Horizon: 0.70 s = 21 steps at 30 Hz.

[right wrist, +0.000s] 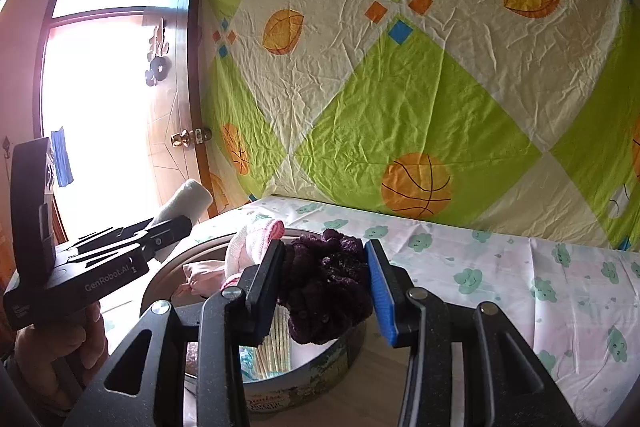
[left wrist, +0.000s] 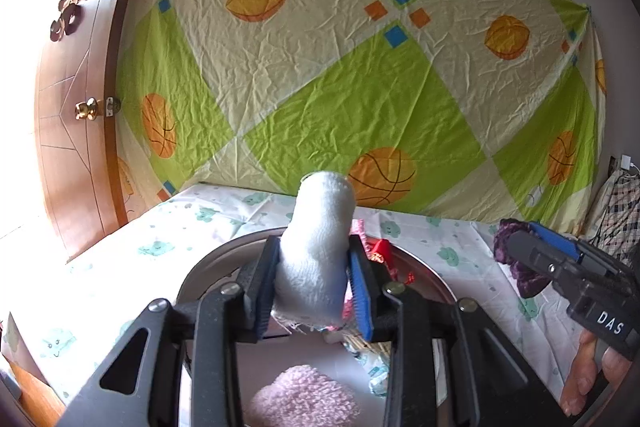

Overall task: Organize soft objects
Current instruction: 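Carry the white towel roll and purple scrunchie over the tin with both tools, then open both tools to drop the towel roll and scrunchie into the tin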

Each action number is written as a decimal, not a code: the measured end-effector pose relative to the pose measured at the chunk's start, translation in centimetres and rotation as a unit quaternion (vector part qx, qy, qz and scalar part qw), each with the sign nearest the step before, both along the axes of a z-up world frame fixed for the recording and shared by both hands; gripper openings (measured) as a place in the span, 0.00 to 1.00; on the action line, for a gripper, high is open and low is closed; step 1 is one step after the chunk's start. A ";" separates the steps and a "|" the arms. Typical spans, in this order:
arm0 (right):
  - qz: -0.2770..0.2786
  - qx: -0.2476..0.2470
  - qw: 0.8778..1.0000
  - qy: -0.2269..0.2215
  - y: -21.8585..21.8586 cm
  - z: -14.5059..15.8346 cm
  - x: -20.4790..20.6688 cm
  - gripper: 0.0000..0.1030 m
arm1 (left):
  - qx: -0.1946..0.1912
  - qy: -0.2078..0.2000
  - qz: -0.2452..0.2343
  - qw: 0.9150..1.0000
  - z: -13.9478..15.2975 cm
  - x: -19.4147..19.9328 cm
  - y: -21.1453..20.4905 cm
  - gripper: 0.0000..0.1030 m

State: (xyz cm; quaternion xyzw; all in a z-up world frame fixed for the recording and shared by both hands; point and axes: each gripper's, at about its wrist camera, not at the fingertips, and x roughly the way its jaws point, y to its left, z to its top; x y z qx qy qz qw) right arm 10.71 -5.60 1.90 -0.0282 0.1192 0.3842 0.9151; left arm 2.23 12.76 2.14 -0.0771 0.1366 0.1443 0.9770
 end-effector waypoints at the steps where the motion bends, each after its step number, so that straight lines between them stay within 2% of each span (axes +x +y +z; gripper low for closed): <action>1: 0.002 -0.001 1.000 -0.001 0.4 0.2 0.1 0.43 | -0.001 0.007 0.003 1.000 0.0 0.2 0.4 0.31; 5: 0.012 -0.003 1.000 0.007 1.9 1.0 1.1 0.43 | -0.009 0.036 0.013 0.999 -0.3 1.2 2.0 0.31; 10: 0.020 -0.008 0.999 0.045 3.9 1.1 3.2 0.43 | -0.022 0.070 0.018 0.997 -0.9 2.0 3.5 0.31; 15: 0.019 -0.036 0.995 0.096 6.2 -0.3 5.5 0.43 | -0.029 0.103 0.015 0.994 -1.8 3.0 4.1 0.31; 21: 0.013 -0.073 0.990 0.117 7.8 -2.4 6.5 0.43 | -0.049 0.124 0.003 0.991 -3.1 3.9 4.5 0.31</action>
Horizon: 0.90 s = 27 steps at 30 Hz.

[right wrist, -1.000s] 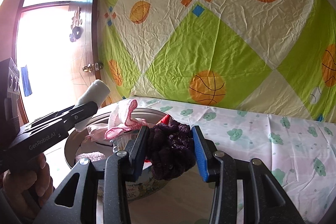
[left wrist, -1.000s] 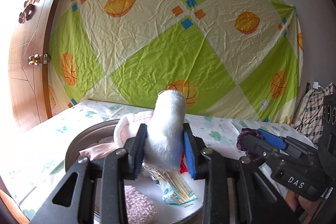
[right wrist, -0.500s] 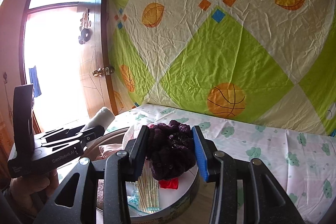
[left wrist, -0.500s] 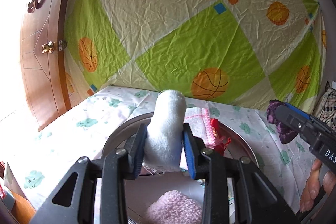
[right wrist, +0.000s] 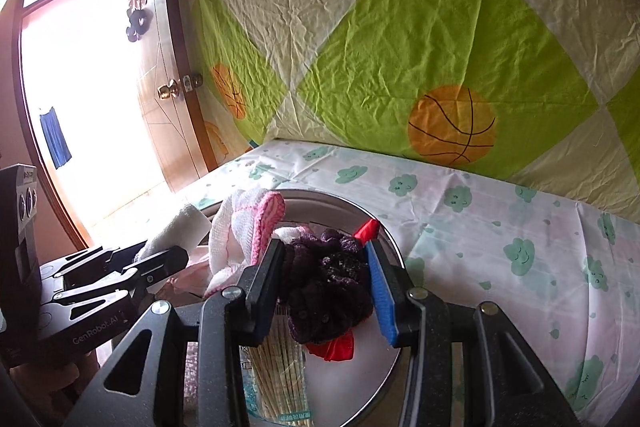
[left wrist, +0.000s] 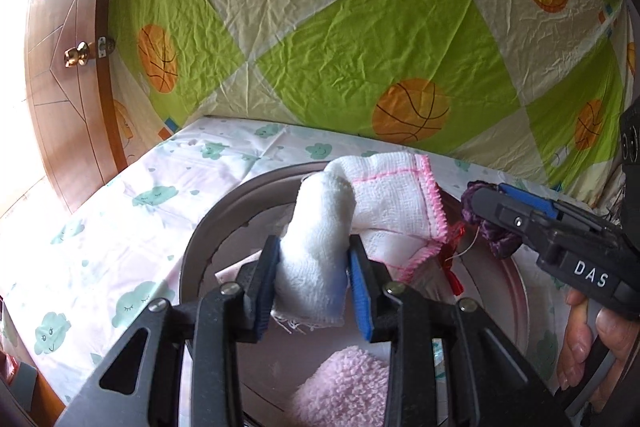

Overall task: Organize soft objects
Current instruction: 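Open both tools to drop the towel roll and scrunchie into the tin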

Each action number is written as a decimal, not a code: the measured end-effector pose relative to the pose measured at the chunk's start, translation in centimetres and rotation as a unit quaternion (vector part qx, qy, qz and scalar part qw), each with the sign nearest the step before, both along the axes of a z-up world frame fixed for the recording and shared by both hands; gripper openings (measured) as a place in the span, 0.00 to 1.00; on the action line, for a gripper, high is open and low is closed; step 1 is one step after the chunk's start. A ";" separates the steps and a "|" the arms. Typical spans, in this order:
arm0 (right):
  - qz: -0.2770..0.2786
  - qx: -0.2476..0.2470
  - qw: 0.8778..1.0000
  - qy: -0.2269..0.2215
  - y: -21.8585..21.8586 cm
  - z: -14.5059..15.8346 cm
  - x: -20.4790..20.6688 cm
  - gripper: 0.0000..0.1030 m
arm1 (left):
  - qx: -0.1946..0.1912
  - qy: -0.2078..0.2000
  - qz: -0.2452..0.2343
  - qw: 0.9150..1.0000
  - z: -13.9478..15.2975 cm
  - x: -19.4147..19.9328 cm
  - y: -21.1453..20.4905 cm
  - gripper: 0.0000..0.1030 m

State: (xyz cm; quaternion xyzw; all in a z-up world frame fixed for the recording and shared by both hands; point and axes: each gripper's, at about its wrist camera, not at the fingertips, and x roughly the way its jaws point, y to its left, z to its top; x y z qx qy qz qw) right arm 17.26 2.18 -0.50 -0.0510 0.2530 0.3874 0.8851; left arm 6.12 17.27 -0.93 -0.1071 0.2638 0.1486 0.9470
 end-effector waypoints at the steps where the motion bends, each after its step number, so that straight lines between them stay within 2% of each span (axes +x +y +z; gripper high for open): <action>1: 0.001 -0.005 1.000 0.004 0.2 -0.3 0.1 0.43 | 0.002 0.006 -0.001 1.000 -0.2 0.2 0.0 0.31; 3: 0.003 -0.010 1.000 0.008 0.4 -0.7 0.3 0.43 | 0.000 0.018 -0.003 1.000 -0.7 0.7 0.0 0.32; 8: 0.008 -0.013 1.000 0.015 0.5 -1.1 0.2 0.57 | -0.008 0.040 -0.009 0.999 -2.0 1.3 0.0 0.35; 10: 0.010 -0.011 1.000 0.012 0.4 -1.0 -0.1 0.61 | -0.006 0.041 -0.007 0.999 -2.0 1.3 -0.1 0.56; 12: 0.010 -0.004 1.000 0.012 0.1 -0.8 -0.5 0.65 | -0.005 0.040 -0.006 0.999 -1.9 1.1 -0.2 0.66; 27: 0.003 0.025 1.000 -0.006 -2.4 0.6 -3.4 0.70 | 0.012 0.012 0.007 1.000 -0.3 -1.0 -1.3 0.82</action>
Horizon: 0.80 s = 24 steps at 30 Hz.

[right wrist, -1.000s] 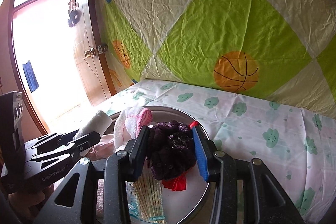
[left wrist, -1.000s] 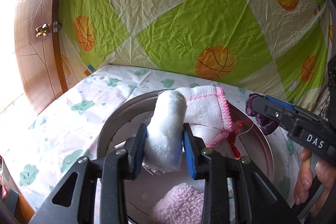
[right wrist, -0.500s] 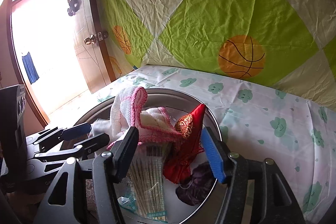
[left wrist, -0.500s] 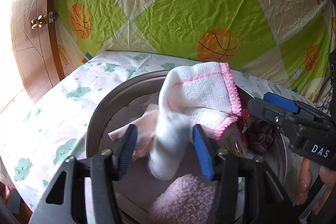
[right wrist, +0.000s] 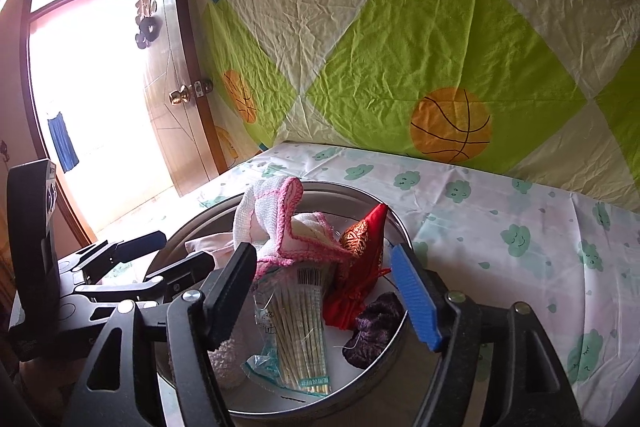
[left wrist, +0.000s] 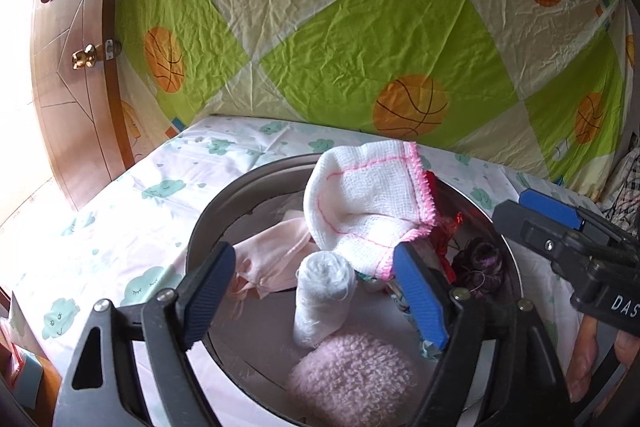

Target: Organize soft objects

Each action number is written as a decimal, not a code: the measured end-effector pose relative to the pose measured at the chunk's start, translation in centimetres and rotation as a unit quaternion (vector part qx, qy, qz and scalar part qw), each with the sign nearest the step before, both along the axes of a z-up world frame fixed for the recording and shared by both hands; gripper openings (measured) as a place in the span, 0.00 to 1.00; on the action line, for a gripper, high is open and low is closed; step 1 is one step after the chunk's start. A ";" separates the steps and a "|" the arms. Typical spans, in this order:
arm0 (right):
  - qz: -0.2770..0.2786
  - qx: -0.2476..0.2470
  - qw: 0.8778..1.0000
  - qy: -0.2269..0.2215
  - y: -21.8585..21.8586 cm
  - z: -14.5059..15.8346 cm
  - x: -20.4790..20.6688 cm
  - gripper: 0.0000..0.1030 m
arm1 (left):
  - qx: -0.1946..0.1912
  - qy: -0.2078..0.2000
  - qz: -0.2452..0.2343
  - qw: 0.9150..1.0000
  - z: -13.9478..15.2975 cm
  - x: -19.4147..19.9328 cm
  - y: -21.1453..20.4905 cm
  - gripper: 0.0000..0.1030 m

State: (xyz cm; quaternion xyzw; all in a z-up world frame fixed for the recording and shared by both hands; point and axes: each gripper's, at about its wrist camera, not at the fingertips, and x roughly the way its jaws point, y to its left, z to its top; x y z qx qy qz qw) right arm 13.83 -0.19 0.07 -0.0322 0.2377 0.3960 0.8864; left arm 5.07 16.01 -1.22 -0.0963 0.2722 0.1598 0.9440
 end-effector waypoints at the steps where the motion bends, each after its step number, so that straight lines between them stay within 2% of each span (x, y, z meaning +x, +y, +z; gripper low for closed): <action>1: 0.000 0.003 1.000 0.000 -0.2 0.0 -0.2 0.71 | 0.000 -0.001 0.000 1.000 0.0 -0.1 -0.1 0.84; 10: -0.006 0.018 1.000 -0.002 -1.7 0.3 -1.6 0.73 | 0.006 -0.013 0.000 1.000 0.9 -1.4 -1.0 0.93; 24: -0.010 0.029 1.000 -0.005 -2.6 0.4 -2.4 0.74 | 0.009 -0.020 0.000 1.000 1.2 -2.3 -1.6 0.98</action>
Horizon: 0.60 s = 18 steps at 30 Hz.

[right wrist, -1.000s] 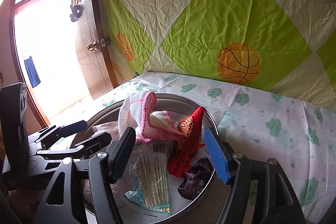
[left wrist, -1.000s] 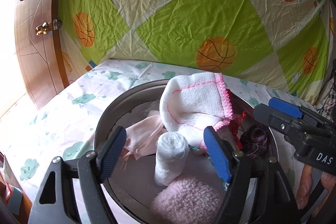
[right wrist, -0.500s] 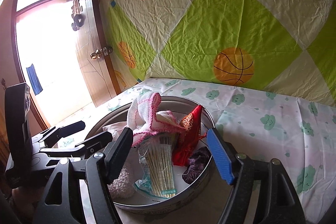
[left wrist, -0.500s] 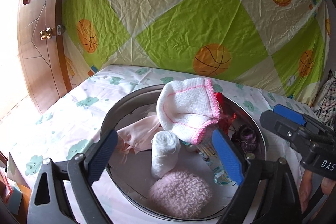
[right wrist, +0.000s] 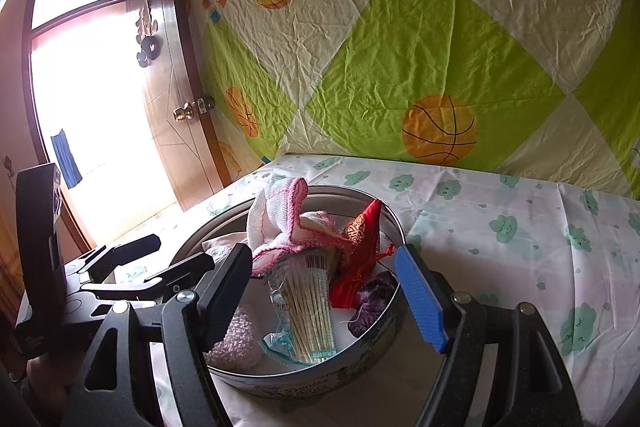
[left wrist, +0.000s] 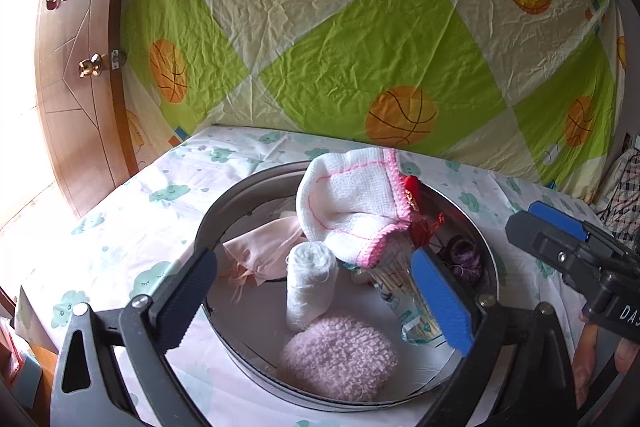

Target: Organize soft objects

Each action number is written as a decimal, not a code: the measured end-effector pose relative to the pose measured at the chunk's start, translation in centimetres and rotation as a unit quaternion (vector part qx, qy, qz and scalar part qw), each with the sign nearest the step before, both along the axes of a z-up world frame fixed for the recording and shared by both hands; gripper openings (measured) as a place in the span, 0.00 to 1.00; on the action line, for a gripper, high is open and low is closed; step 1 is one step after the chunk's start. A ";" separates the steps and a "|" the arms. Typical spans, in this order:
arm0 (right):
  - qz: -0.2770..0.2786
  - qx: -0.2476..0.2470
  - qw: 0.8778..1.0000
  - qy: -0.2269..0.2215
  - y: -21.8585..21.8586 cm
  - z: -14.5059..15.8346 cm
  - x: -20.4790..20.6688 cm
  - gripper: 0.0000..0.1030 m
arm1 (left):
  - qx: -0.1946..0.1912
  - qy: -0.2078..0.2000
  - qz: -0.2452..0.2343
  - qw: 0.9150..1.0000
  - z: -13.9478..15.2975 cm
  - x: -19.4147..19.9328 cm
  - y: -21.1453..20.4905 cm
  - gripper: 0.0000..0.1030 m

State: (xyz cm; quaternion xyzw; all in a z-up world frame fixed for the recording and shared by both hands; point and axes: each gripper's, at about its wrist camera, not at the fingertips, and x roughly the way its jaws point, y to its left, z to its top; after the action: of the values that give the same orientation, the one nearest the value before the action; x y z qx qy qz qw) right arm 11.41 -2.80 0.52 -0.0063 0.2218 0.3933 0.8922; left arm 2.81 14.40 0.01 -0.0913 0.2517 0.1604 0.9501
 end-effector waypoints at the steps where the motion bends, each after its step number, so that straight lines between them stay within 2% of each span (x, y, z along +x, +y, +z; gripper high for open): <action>1: -0.001 0.001 1.000 0.000 0.0 0.0 0.0 0.74 | -0.001 0.000 0.000 1.000 -0.1 0.0 0.0 0.98; 18: 0.002 -0.005 1.000 -0.009 0.6 0.4 -0.3 0.74 | -0.010 0.000 0.018 1.000 0.0 -0.6 1.2 0.99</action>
State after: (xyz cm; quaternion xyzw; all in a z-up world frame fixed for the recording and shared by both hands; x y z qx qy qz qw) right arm 11.11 -2.24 0.96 -0.0147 0.2161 0.3941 0.8932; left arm 2.18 15.58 0.05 -0.1050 0.2518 0.1755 0.9459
